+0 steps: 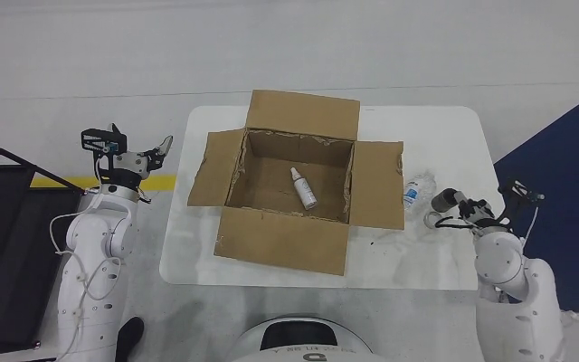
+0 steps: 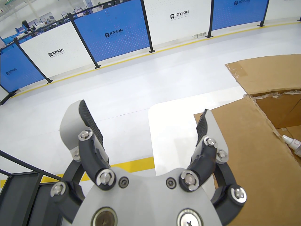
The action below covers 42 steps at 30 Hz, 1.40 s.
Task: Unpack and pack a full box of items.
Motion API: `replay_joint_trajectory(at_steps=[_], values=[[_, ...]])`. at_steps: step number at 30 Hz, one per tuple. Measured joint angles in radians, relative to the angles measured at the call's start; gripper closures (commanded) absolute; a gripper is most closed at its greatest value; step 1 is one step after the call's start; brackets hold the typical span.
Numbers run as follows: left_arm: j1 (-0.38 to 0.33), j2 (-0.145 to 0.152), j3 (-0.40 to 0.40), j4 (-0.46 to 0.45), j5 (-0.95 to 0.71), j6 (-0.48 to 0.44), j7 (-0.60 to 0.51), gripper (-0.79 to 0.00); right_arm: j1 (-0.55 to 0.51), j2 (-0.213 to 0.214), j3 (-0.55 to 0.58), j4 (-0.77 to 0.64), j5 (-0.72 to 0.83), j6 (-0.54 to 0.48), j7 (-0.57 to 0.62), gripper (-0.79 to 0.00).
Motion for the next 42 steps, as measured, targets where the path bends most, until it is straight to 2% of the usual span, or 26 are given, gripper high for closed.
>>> replay_joint_trajectory(at_steps=[8,18,29,33,35,42], values=[[0.0,0.0,0.0,0.0,0.0,0.0,0.0,-0.785,0.026,0.004,-0.031,0.017,-0.054,0.018,0.044,-0.342],[0.0,0.0,0.0,0.0,0.0,0.0,0.0,-0.785,0.06,0.003,-0.077,0.038,-0.126,0.095,0.054,-0.271],[0.0,0.0,0.0,0.0,0.0,0.0,0.0,-0.785,0.078,0.002,-0.095,0.051,-0.142,0.125,0.075,-0.237],[0.0,0.0,0.0,0.0,0.0,0.0,0.0,-0.785,0.088,0.001,-0.098,0.062,-0.141,0.141,0.064,-0.172],[0.0,0.0,0.0,0.0,0.0,0.0,0.0,-0.785,0.086,0.0,-0.101,0.061,-0.15,0.154,0.057,0.0],[0.0,0.0,0.0,0.0,0.0,0.0,0.0,-0.785,0.052,-0.001,-0.096,0.02,-0.145,0.152,0.053,0.0]])
